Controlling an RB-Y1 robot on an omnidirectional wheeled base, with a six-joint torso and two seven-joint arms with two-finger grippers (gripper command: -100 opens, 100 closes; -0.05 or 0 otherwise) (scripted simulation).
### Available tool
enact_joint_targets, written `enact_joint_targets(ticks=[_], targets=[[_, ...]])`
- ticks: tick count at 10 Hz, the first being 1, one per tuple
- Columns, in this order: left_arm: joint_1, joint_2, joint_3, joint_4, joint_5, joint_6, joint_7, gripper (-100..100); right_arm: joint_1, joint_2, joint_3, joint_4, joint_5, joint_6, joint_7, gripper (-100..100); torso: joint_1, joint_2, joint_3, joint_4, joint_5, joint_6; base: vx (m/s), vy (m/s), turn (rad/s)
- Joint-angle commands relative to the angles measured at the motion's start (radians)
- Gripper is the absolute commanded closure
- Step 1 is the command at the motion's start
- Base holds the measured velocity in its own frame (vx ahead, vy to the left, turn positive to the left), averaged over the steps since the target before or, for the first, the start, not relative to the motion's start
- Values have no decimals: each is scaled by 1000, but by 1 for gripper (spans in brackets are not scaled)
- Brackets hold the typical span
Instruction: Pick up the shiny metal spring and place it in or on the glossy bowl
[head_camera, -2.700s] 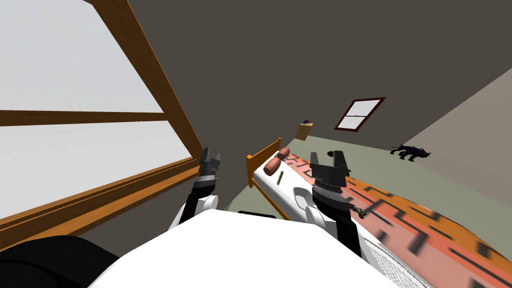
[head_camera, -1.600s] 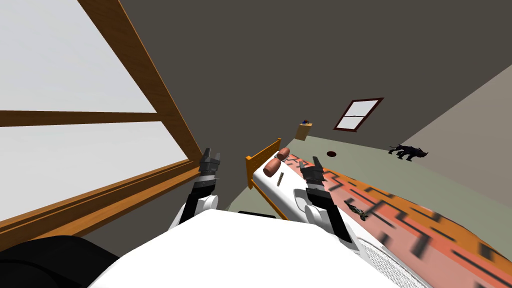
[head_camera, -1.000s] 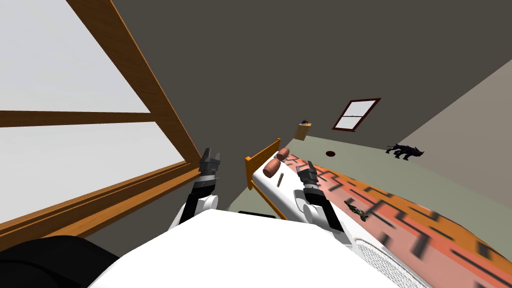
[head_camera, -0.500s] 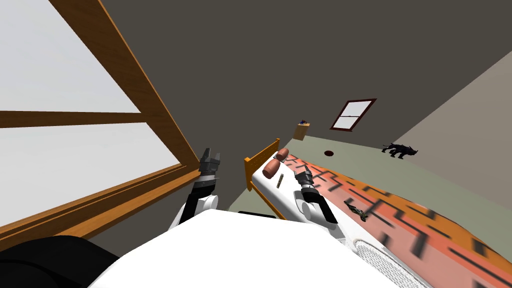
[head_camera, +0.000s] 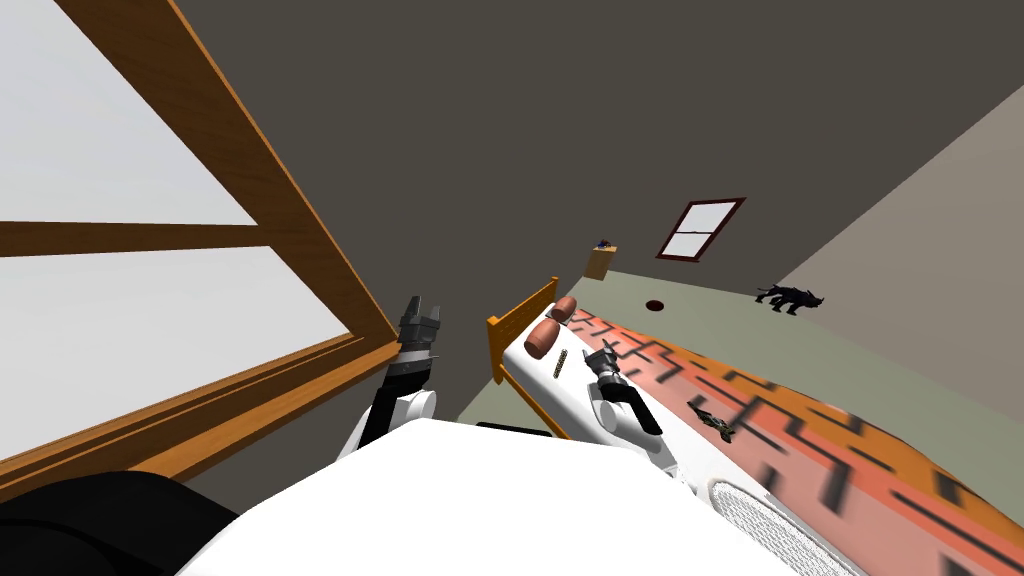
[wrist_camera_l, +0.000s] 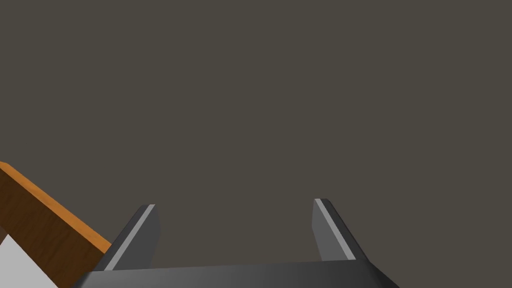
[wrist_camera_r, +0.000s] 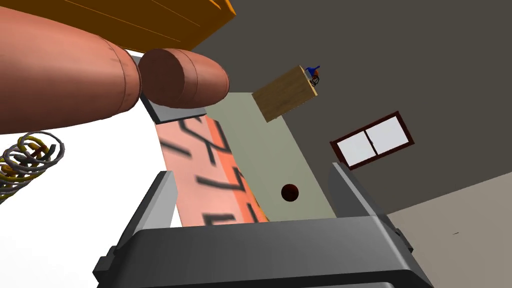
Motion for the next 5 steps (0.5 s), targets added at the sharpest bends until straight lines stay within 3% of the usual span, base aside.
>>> enact_joint_targets(ticks=[1, 2, 4, 5], targets=[[0, 0, 0, 0, 0, 0, 0, 0, -14, 6, -2, 50, -27, 48, -23, -100, 0, 0, 0, 0, 0, 0, 39, 12, -57], [0, 0, 0, 0, 0, 0, 0, 0, -40, 5, -6, 81, -51, 74, -46, -100, 0, 0, 0, 0, 0, 0, 58, 31, -76], [0, 0, 0, 0, 0, 0, 0, 0, -40, 5, -6, 111, -51, 86, -46, -100, 1, -1, -1, 0, 0, 0, 35, 17, -19], [0, 0, 0, 0, 0, 0, 0, 0, -66, 4, -10, 148, -75, 121, -70, -100, 0, 0, 0, 0, 0, 0, 36, 8, -66]])
